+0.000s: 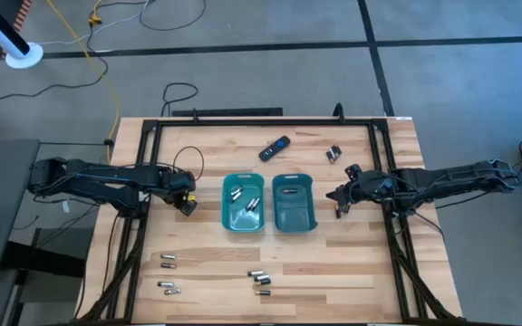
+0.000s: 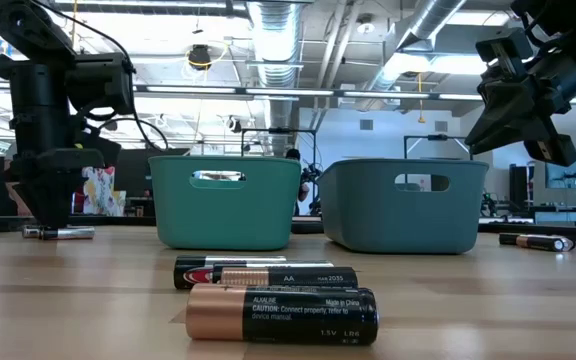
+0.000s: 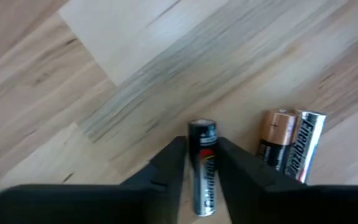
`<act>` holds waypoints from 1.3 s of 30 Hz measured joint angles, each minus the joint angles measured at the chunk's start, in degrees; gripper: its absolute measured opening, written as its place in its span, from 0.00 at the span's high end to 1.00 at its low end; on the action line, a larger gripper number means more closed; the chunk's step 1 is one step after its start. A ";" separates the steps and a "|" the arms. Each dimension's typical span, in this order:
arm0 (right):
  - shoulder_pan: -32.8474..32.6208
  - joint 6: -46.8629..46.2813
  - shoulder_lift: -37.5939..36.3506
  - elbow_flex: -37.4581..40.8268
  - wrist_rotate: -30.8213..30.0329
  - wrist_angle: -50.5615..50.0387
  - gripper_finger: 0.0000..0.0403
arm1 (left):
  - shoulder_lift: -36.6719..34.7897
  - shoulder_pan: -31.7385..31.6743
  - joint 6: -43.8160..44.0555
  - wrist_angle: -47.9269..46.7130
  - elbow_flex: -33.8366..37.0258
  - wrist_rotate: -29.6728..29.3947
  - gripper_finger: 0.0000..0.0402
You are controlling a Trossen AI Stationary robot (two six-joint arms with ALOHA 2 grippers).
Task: Sort batteries
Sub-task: Put the silver and black battery into the green bin
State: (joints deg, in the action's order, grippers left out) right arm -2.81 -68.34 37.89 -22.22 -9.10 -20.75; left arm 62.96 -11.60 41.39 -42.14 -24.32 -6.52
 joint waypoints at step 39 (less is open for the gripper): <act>-0.07 -0.04 0.00 0.00 0.02 0.19 0.82 | 35.48 10.36 2.60 -8.91 -56.34 -7.46 0.91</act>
State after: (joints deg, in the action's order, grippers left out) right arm -2.87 -68.37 37.89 -22.22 -9.08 -20.56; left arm 98.44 -1.24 43.99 -51.05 -80.66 -13.98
